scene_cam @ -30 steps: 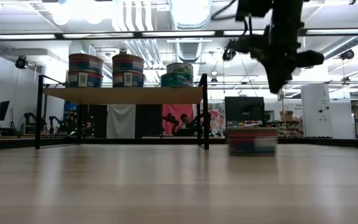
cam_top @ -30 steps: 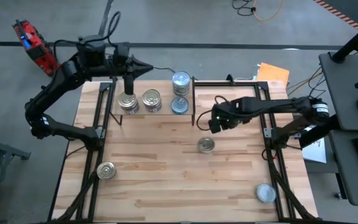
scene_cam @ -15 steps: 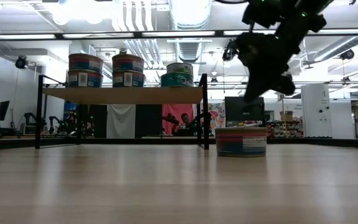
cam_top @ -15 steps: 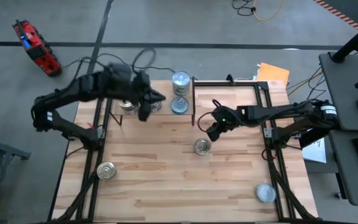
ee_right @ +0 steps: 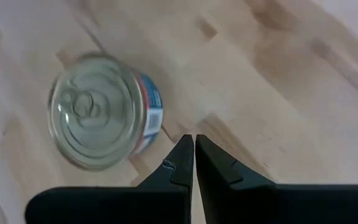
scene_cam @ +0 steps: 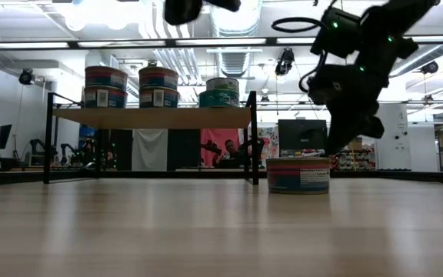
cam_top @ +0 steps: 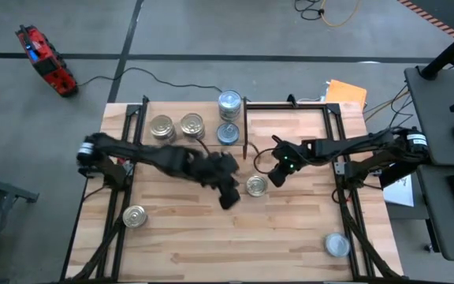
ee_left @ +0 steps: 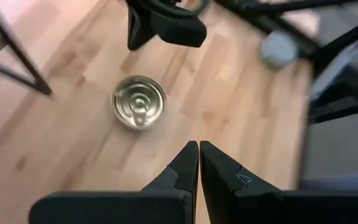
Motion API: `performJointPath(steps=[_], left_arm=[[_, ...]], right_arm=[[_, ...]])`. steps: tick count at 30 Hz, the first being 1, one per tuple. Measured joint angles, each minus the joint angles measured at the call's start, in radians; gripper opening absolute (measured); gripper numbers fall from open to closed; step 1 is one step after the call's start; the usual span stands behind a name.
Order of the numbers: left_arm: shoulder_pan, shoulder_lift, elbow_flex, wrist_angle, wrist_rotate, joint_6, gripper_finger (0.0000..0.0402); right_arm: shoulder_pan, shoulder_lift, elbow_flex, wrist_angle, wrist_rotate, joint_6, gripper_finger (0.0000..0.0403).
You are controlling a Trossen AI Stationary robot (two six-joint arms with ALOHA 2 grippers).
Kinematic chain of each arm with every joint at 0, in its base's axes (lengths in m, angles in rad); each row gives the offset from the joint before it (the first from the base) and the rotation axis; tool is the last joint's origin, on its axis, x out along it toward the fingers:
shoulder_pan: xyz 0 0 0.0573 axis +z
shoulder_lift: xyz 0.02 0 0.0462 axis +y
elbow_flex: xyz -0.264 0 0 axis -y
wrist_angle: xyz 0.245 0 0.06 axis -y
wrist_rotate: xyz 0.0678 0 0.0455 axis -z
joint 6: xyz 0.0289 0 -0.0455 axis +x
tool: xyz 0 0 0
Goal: Stack canned seafood by type on shelf
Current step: Stack the blue and pink tuna can on top of the blue and pink tuna can on the shelf
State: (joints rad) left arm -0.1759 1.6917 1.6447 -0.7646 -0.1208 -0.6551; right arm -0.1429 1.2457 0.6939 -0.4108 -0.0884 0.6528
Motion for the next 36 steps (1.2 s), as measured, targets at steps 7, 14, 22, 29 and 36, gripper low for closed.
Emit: performJointPath(steps=[7,14,22,29,36], left_arm=[[-0.028,0.175,0.009,0.071,-0.149,0.12,0.0],[-0.02,0.282,0.009,0.175,-0.186,0.208,0.0],[-0.02,0.373,0.008,0.278,-0.151,0.204,0.0],[-0.005,0.38,-0.062,0.348,-0.15,0.233,0.0],[0.01,0.374,-0.154,0.501,-0.15,0.266,0.0]], right_arm=[[-0.002,0.0,-0.114,0.157,-0.025,-0.044,0.0009],[0.001,-0.001,-0.205,0.317,-0.033,-0.012,0.0009],[0.005,-0.001,-0.248,0.413,-0.051,0.068,0.0009],[0.033,-0.001,-0.254,0.427,-0.045,0.115,0.0009],[0.039,-0.001,-0.271,0.51,-0.039,0.162,0.0009]])
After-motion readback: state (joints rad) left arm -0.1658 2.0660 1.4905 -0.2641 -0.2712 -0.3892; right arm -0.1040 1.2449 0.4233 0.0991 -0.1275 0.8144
